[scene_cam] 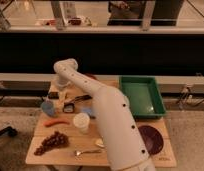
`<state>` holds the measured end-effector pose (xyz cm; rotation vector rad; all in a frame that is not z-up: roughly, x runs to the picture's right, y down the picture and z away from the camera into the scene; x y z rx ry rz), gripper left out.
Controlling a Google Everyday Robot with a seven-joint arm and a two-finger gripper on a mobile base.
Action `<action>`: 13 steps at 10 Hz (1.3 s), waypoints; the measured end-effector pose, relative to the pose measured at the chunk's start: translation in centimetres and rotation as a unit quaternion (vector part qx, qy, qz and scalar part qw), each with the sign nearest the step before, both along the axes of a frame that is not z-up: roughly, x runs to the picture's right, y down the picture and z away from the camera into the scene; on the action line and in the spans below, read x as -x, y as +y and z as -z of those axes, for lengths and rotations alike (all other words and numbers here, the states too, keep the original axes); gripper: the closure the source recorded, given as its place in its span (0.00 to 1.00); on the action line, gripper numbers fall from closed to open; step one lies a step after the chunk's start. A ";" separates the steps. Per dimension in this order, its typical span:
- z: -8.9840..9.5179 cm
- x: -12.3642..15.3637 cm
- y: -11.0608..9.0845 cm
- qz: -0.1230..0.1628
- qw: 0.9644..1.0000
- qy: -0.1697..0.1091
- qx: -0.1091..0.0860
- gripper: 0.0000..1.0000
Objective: Place eraser in metal cup
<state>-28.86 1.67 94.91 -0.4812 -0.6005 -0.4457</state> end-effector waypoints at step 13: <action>-2.8 -1.6 0.7 -0.021 0.997 0.047 0.062 0.20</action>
